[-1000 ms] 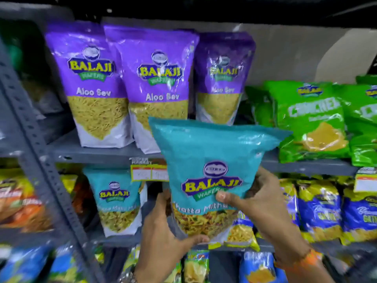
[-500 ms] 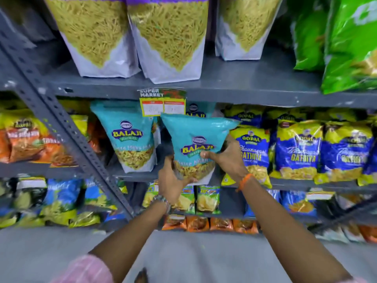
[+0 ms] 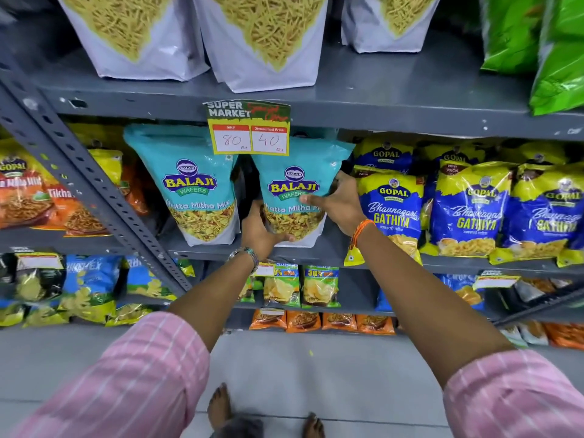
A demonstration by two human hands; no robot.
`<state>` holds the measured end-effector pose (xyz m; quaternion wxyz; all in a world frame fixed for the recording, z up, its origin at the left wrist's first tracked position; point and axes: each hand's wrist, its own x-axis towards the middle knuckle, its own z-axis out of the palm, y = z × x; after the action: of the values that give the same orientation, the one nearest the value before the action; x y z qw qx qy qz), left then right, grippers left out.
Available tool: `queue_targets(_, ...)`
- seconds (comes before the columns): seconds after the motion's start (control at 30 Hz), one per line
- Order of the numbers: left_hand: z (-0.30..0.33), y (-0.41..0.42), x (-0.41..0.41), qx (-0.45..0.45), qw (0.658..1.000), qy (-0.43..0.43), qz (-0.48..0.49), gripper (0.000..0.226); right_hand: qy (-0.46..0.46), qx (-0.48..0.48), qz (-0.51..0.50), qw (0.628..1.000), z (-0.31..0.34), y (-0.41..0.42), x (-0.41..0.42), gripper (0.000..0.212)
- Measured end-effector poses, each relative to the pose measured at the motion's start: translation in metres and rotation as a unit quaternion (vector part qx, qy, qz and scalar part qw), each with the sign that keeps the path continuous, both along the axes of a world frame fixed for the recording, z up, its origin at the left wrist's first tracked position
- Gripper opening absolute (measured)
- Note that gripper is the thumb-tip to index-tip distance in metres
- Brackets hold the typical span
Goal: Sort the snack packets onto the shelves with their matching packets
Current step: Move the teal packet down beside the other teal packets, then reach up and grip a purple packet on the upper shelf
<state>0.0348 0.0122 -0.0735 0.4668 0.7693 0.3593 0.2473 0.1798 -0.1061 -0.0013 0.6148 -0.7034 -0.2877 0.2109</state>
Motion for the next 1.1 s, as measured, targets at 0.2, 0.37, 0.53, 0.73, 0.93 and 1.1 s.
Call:
queue_targets(0.2,-0.002,0.005,0.003,-0.002,1.0,0.004,-0.013,0.116,0.006,-0.016,-0.004,1.0,-0.002,0.003,0.004,0.058)
queue_targets(0.37,-0.007,0.007,0.003,-0.008,1.0,0.001,-0.016,0.114,0.014,-0.024,-0.008,1.0,-0.005,0.003,0.006,0.058)
queue_targets(0.53,-0.006,0.006,0.003,0.0,1.0,0.014,-0.017,0.113,0.011,-0.026,-0.002,1.0,-0.004,0.002,0.006,0.059)
queue_targets(0.73,0.003,-0.02,-0.017,-0.084,0.994,-0.064,0.026,0.105,-0.012,-0.005,0.009,1.0,0.002,-0.022,0.003,0.09)
queue_targets(0.93,0.065,-0.069,-0.073,-0.074,0.97,-0.203,0.114,0.068,-0.116,0.004,-0.059,0.991,0.037,-0.079,-0.024,0.071)
queue_targets(1.1,0.162,-0.065,-0.092,0.037,0.946,-0.298,0.119,0.049,-0.191,0.17,-0.08,0.963,0.104,-0.097,-0.059,0.033)
